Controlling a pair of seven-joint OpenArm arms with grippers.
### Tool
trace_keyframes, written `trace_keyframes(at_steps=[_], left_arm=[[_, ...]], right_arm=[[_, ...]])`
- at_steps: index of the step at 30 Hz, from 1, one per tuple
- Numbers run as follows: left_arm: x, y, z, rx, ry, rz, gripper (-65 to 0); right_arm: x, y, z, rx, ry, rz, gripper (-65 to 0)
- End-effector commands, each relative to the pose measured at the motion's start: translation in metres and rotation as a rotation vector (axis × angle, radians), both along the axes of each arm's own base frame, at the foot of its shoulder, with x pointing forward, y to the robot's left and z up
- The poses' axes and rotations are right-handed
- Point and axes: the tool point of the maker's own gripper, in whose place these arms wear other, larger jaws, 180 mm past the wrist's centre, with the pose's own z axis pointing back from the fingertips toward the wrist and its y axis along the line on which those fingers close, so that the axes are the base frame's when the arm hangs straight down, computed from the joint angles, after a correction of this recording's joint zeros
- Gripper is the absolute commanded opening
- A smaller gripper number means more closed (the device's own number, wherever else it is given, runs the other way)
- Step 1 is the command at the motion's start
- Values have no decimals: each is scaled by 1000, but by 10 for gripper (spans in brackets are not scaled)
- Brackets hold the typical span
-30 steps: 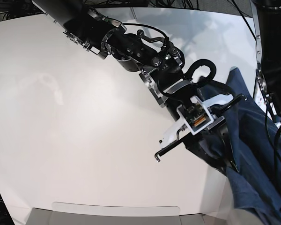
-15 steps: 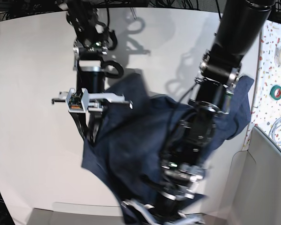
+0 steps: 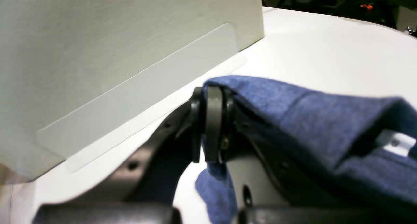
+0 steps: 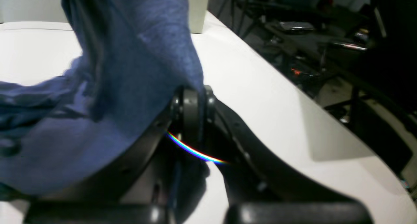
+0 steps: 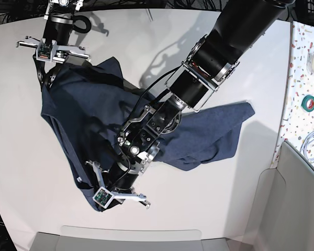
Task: Layout the t-shirt on the table in an organized manner, then fold the t-shirt properly
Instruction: 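Lower the hanging shirt onto the table with both grippers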
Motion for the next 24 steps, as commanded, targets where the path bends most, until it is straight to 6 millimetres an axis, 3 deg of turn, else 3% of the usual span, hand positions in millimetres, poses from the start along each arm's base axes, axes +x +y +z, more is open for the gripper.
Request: trace_keyframes(at_steps=[1, 5, 10, 12, 17, 19, 21, 24], left_arm=[[3, -2, 25, -25, -67, 5, -650], [-4, -2, 8, -34, -50, 1, -650], [-19, -6, -16, -53, -27, -20, -650], [-32, -18, -24, -48, -36, -59, -650], [-79, -69, -38, 12, -89, -241, -627], [-106, -94, -45, 57, -119, -339, -521], [-127, -110, -48, 69, -153, -406, -366], [-133, -99, -39, -7, -241, -313, -208]], right_arm=[[0, 0, 13, -24, -47, 1, -650], [-1, -2, 7, -26, -31, -2, -650], [-4, -4, -16, -25, 29, -9, -650], [-5, -5, -26, -26, 55, -11, -650], [-13, -14, -53, 71, 111, -60, -650], [-19, -22, -61, 109, 131, -90, -612], [-24, -28, -68, 140, 149, -114, -533], [-31, -42, -69, 135, 158, -148, -394]])
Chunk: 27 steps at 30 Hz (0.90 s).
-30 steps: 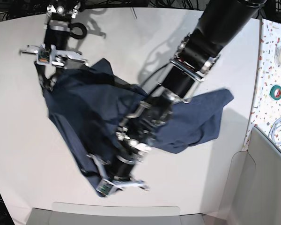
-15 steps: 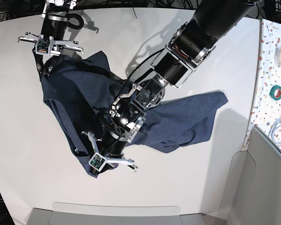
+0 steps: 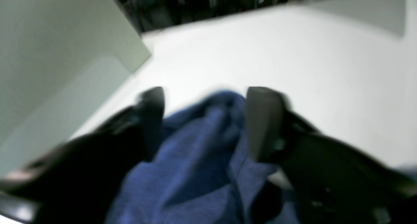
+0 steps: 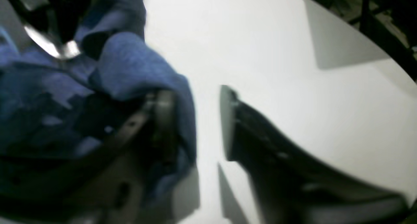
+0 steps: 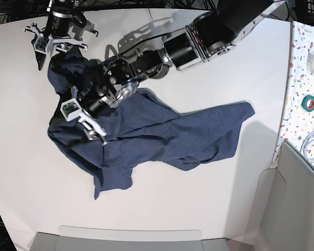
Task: Layout the t-shirt on the table in an organized manner, then fold the t-shirt properly
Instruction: 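Lower the hanging shirt onto the table with both grippers, then open both grippers and release the shirt onto the table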
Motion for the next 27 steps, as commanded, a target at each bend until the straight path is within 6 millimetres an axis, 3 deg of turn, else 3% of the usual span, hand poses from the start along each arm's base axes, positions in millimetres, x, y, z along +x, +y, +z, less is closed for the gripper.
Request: trace_keyframes(at_steps=[1, 4, 6, 10, 14, 22, 25, 27], left_arm=[[7, 5, 29, -70, -87, 40, -186], [9, 10, 44, -111, -120, 81, -178], [7, 11, 57, -148, -130, 85, -178], [25, 66, 78, -225, -152, 182, -180], [34, 132, 80, -263, -134, 315, -226], [36, 244, 53, -246, 29, 588, -298], [27, 285, 44, -220, 45, 667, -300], [17, 309, 38, -205, 52, 714, -308]], right_arm=[[-3, -13, 15, -51, -43, -25, -340], [-9, -39, 24, -106, -52, -83, -224], [-13, -60, 34, -152, -62, -127, -182], [-19, -103, 67, -242, -126, -236, -172], [-19, -123, 99, -297, -205, -296, -172], [-1, -113, 126, -282, -318, -292, -172], [21, -77, 123, -196, -355, -210, -177], [45, -39, 117, -118, -376, -103, -237]])
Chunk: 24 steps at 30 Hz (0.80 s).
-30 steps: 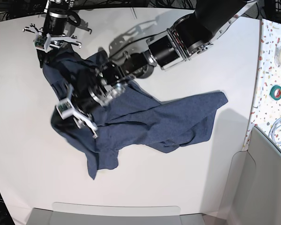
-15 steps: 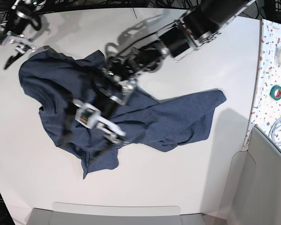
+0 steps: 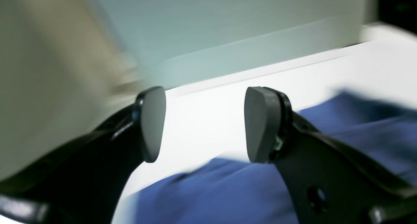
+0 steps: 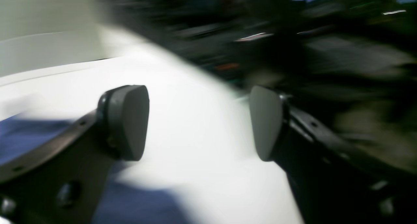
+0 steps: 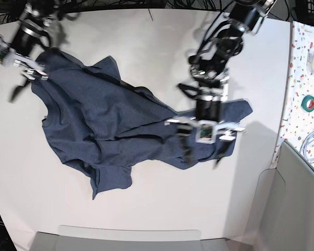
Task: Layout the t-shirt on the table in an organized manner, then fold the t-shirt properly
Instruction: 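Open both grippers and release the shirt onto the table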
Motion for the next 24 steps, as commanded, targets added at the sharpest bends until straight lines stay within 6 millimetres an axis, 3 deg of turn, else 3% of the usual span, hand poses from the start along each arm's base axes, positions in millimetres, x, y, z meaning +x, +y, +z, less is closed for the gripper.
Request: trace_keyframes(at_steps=[1, 3, 5, 6, 11, 17, 21, 24], left_arm=[[-4, 4, 18, -10, -59, 9, -333], [-16, 18, 16, -19, -48, 41, -407], [-33, 26, 9, -34, -20, 62, -494], [-41, 23, 6, -42, -9, 54, -519], [-70, 14, -12, -58, 67, 8, -524], [-101, 7, -30, -213, 180, -7, -536], [-119, -1, -68, -443, 389, -3, -563], [-136, -21, -101, -664, 626, -22, -563]], right_arm=[[14, 17, 19, -30, -69, 63, -301], [35, 46, 14, 32, -54, 149, -451], [52, 61, 12, 83, -39, 188, -617], [59, 64, 11, 103, -24, 198, -650], [91, 65, 12, 177, 48, 210, -650], [107, 59, 19, 167, 89, 226, -650], [108, 57, 15, 165, 126, 230, -650], [106, 54, 10, 173, 146, 219, -650]])
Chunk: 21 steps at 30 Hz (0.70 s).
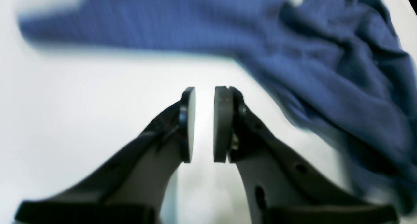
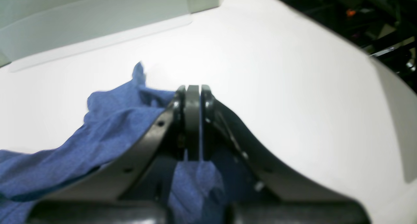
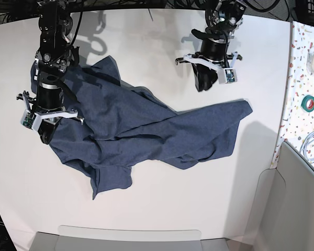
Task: Layout the t-shirt on the table in an organized manner, then fold the t-shirt properly
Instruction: 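Open both grippers and release the shirt onto the table, then grasp a shirt edge with each gripper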
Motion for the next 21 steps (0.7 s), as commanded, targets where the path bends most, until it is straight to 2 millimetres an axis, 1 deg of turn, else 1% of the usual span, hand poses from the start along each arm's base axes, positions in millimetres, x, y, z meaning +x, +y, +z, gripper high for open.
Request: trace_keyframes(at_steps=[1, 3, 4, 7, 9, 11, 13, 14, 15, 17, 18, 19, 21], left_arm=[[0, -7, 6, -67, 14, -8, -563], [-15, -26, -6, -199, 145, -44, -555], [-19, -32, -8, -244, 185, -58, -547], [-11, -44, 0, -340, 231, -97, -506], [-7, -42, 5, -373, 249, -107, -477], [-9, -45, 6, -413, 280, -121, -450], [0, -54, 17, -448, 276, -165, -431], [2, -62, 22, -471, 289, -206, -424], [4, -69, 26, -494, 311, -244, -418], [5, -83, 35, -547, 354, -321, -410], [6, -87, 36, -562, 374, -346, -407], [8, -88, 37, -571, 385, -356, -403], [9, -89, 29, -581, 421, -361, -394]], right_arm=[[1, -10, 12, -29, -37, -22, -650], [1, -16, 2, -25, -6, -38, -650], [2, -19, -4, -26, 11, -45, -650], [6, -26, -19, -24, 49, -62, -650], [7, -33, -30, -38, 81, -70, -650], [8, -40, -39, -66, 111, -68, -650], [9, -44, -43, -77, 126, -71, -650], [10, -46, -46, -79, 135, -72, -650], [14, -46, -48, -82, 139, -58, -650], [22, -38, -52, -90, 148, -4, -650], [24, -36, -54, -93, 155, 16, -650], [27, -34, -54, -94, 155, 29, -650], [30, -35, -56, -97, 162, 32, -650]])
